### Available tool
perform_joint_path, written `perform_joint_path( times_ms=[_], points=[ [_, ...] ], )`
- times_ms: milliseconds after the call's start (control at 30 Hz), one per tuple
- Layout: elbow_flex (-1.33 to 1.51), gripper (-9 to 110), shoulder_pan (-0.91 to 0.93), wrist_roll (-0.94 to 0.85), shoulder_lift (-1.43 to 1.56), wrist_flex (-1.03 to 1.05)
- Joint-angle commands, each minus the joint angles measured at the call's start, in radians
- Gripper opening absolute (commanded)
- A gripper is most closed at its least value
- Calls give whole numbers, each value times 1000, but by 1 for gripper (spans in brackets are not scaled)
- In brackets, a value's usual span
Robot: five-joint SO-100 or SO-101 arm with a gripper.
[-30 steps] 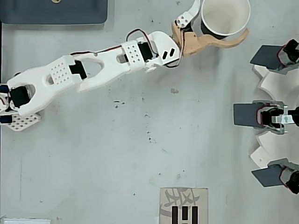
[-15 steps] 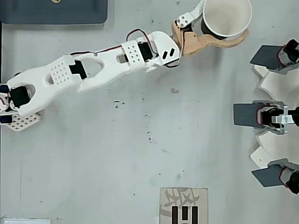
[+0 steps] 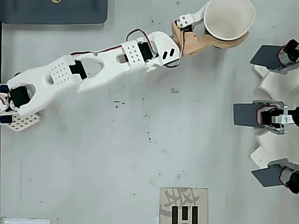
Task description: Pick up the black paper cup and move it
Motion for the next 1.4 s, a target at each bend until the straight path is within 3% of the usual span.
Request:
perform_joint_path(
  times_ms=[0,867,1367],
  points=[
    [31,9,-11,-9,101,-28],
    [997,8,58,-64,764,-319],
    [1282,8,80,-104,1006,-390]
  ],
)
